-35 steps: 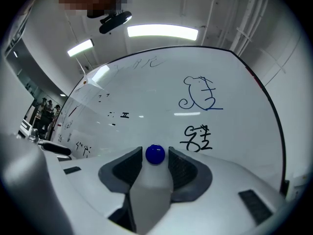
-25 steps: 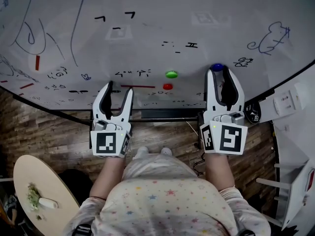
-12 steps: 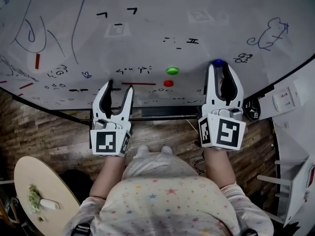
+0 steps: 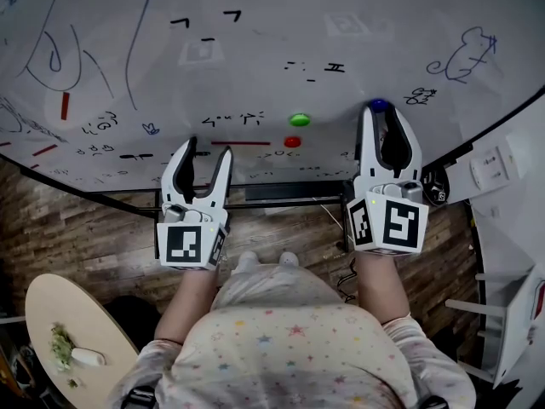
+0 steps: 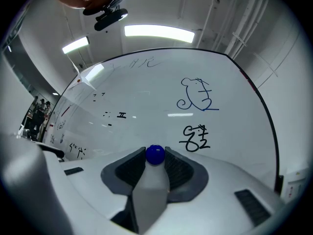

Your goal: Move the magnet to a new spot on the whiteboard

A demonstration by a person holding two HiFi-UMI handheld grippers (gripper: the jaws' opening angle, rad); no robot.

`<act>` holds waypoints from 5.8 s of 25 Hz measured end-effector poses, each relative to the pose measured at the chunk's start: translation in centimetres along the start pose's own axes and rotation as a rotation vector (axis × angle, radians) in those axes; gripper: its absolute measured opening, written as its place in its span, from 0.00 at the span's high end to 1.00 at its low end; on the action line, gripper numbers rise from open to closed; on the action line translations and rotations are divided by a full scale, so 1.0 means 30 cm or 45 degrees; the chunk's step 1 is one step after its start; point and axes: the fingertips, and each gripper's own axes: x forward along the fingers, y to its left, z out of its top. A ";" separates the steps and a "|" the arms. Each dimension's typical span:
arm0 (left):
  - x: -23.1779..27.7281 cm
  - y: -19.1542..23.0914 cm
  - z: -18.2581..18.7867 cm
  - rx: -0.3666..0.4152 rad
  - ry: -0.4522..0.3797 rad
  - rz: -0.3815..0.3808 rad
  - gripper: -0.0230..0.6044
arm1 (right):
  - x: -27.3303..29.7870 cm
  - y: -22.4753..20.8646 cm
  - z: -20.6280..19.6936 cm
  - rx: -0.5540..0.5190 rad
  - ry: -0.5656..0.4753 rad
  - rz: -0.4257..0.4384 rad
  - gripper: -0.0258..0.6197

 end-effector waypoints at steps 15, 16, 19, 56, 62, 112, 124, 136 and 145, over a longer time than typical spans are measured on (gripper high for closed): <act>0.010 -0.025 -0.001 0.004 -0.034 -0.067 0.62 | -0.001 -0.003 -0.001 0.036 0.007 -0.022 0.77; 0.009 -0.026 -0.001 0.004 -0.034 -0.069 0.62 | -0.002 -0.004 -0.001 0.038 0.008 -0.023 0.77; 0.005 -0.030 -0.001 0.004 -0.034 -0.073 0.62 | -0.013 -0.011 0.001 0.044 -0.001 -0.036 0.77; -0.122 -0.053 0.061 0.023 -0.062 -0.128 0.83 | -0.149 0.038 0.019 0.061 -0.008 -0.008 0.77; -0.139 -0.046 0.060 0.021 -0.059 -0.153 0.89 | -0.176 0.044 0.018 0.060 -0.009 -0.026 0.77; -0.181 0.043 0.026 0.029 -0.042 -0.105 0.91 | -0.099 0.099 -0.126 0.051 0.092 0.009 0.77; -0.155 0.055 0.014 0.032 -0.020 -0.081 0.91 | -0.071 0.073 -0.162 0.064 0.123 0.002 0.77; -0.130 0.067 0.013 0.047 -0.015 -0.070 0.91 | -0.049 0.056 -0.187 0.070 0.131 -0.004 0.77; -0.118 0.074 0.015 0.049 -0.018 -0.065 0.91 | -0.039 0.055 -0.194 0.068 0.127 -0.008 0.77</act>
